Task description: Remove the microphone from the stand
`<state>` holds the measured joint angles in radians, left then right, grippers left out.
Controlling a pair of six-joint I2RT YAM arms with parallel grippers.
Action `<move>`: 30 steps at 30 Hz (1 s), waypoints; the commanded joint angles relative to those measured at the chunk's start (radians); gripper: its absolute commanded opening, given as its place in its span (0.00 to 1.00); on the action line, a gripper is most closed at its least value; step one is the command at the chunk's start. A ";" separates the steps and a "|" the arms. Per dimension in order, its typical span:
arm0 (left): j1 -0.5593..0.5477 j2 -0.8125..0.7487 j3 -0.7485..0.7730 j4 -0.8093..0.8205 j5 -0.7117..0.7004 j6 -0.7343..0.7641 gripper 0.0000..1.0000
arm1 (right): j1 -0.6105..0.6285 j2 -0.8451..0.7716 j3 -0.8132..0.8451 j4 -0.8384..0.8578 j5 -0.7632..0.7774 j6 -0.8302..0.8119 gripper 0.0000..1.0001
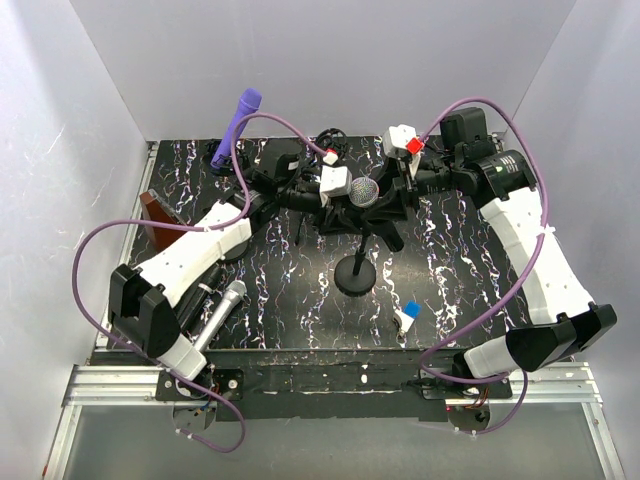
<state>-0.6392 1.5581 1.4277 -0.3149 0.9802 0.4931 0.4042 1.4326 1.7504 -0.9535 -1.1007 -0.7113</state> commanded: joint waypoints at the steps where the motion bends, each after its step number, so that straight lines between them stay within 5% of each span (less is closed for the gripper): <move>1: -0.001 0.026 0.079 -0.073 0.022 0.036 0.10 | 0.002 -0.011 0.004 0.079 0.007 -0.045 0.01; 2: 0.001 0.025 0.077 -0.073 0.014 0.036 0.00 | 0.002 -0.009 0.006 0.079 0.006 -0.043 0.01; 7: 0.004 0.000 0.039 -0.030 -0.026 -0.048 0.00 | -0.011 -0.018 0.000 0.159 0.025 0.060 0.01; 15: 0.027 -0.024 -0.030 0.033 -0.077 -0.175 0.00 | -0.148 -0.018 0.098 0.660 -0.008 0.660 0.01; 24: 0.029 -0.001 -0.039 0.046 -0.084 -0.205 0.00 | -0.229 0.052 0.421 0.751 0.136 0.756 0.01; 30: 0.029 -0.003 -0.030 0.036 -0.118 -0.215 0.00 | -0.229 0.013 0.353 0.783 0.315 0.722 0.01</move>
<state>-0.6132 1.5764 1.4124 -0.2165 0.9005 0.2687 0.1749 1.4708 2.1612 -0.2619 -0.9409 0.0277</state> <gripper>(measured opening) 0.506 0.472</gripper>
